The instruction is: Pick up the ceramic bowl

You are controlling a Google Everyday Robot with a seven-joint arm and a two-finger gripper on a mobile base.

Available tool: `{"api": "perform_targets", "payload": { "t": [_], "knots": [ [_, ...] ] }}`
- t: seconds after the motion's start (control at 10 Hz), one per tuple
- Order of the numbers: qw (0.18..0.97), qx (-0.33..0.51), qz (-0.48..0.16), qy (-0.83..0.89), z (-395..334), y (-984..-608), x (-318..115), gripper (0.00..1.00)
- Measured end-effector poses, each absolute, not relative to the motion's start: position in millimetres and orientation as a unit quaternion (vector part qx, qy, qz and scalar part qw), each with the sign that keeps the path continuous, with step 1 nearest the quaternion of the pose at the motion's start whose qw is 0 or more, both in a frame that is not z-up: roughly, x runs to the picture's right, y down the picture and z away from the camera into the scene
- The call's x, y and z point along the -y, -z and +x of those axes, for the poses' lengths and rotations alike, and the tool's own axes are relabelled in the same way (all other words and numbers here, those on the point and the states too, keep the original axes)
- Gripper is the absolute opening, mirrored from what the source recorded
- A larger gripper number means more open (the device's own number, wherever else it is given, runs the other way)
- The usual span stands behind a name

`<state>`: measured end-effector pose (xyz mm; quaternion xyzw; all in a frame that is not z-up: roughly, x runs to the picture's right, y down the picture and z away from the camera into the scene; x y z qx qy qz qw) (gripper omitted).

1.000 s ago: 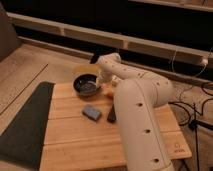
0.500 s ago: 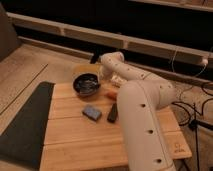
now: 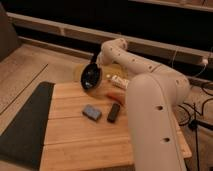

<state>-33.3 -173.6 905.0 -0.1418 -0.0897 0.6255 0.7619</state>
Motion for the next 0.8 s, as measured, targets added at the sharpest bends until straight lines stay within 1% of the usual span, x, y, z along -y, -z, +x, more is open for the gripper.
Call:
{"api": "perform_targets", "payload": {
  "t": [0.2, 0.3, 0.4, 0.6, 0.7, 0.8],
  "knots": [
    [0.773, 0.114, -0.109, -0.615, -33.0, -862.7, 193.1, 0.00],
    [0.777, 0.119, -0.100, -0.610, -31.9, -846.7, 194.2, 0.00],
    [0.779, 0.121, -0.096, -0.608, -31.2, -837.2, 193.1, 0.00],
    [0.782, 0.112, -0.101, -0.604, -28.3, -819.9, 170.8, 0.00],
    [0.782, 0.109, -0.102, -0.605, -26.6, -818.3, 166.0, 0.00],
    [0.782, 0.109, -0.102, -0.605, -25.9, -818.0, 165.7, 0.05]
  ]
}}
